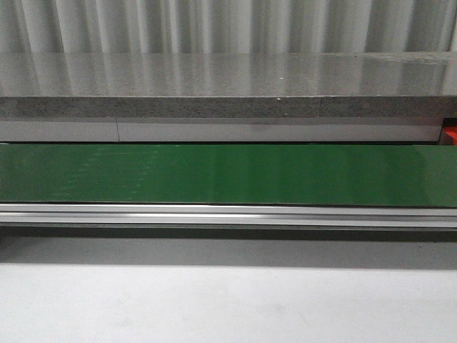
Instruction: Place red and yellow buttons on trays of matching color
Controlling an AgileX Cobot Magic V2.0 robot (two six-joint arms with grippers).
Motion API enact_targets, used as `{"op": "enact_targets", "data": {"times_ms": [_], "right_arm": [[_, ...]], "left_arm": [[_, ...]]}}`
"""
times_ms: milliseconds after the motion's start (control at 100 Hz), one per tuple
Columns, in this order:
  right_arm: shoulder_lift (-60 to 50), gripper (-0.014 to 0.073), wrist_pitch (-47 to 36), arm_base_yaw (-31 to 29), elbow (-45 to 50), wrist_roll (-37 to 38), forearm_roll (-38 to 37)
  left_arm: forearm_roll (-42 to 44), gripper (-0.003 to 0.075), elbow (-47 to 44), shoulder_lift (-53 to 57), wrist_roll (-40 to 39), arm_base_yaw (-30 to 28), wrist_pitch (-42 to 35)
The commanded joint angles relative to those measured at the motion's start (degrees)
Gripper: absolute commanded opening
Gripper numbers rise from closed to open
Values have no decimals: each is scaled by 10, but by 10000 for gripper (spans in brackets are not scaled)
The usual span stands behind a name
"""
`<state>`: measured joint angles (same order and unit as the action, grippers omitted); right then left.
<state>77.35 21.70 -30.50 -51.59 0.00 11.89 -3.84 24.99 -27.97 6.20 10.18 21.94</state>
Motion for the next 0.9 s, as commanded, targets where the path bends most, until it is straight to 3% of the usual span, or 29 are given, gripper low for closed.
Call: {"op": "enact_targets", "data": {"times_ms": [0, 270, 470, 580, 690, 760, 890], "right_arm": [[-63, 635, -35, 50, -18, -31, 9], [-183, 635, -15, 206, -16, -106, 9], [-262, 606, 18, 251, 28, -132, 9], [-304, 426, 16, 256, 70, -132, 9], [-342, 87, 16, 256, 99, -132, 9], [-360, -76, 13, 256, 105, -132, 9], [-374, -68, 7, 256, 105, -131, 9]], "left_arm": [[-6, -20, 15, -2, -1, 6, -43], [-6, -20, 15, -2, -1, 6, -43], [-6, -20, 15, -2, -1, 6, -43], [-6, -20, 15, -2, -1, 6, -43], [-6, -20, 15, -2, -1, 6, -43], [-6, -20, 15, -2, -1, 6, -43], [-6, -20, 15, -2, -1, 6, -43]]}}
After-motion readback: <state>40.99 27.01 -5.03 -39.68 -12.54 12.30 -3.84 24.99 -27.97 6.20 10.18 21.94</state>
